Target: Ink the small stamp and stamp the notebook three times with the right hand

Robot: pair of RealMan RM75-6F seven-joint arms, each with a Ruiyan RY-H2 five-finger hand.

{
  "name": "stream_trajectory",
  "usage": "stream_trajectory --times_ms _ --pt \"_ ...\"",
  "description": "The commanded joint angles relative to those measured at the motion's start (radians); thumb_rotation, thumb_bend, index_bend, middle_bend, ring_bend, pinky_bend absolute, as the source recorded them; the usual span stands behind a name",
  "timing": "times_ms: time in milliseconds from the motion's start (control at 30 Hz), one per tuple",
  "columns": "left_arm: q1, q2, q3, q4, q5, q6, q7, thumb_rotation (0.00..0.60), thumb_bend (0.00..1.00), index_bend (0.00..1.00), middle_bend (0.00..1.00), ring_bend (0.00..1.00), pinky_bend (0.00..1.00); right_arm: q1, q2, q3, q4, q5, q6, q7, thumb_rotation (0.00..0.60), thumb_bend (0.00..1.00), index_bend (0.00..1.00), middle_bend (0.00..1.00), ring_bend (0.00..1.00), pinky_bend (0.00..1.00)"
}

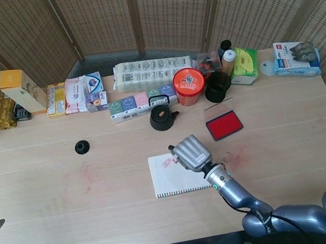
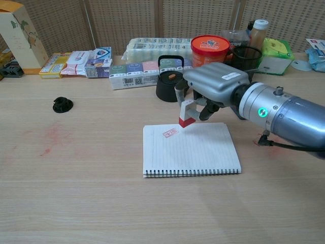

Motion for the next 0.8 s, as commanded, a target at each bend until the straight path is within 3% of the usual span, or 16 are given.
stream_trajectory --times_ms 33,800 --pt "-0.001 -0.001 -0.001 0.001 -0.002 0.0 0.001 0.6 0.0 0.0 0.0 0.0 0.06 0.0 -0.028 -0.015 0.05 0.003 -0.019 0.023 0.6 0.57 0.66 1.0 1.0 1.0" --pt "-0.009 -0.01 -0.005 0.001 -0.03 -0.015 0.027 0.6 0.0 0.0 0.0 0.0 0.06 -0.005 -0.092 -0.04 0.198 -0.02 -0.069 0.097 0.6 0.57 0.67 1.0 1.0 1.0"
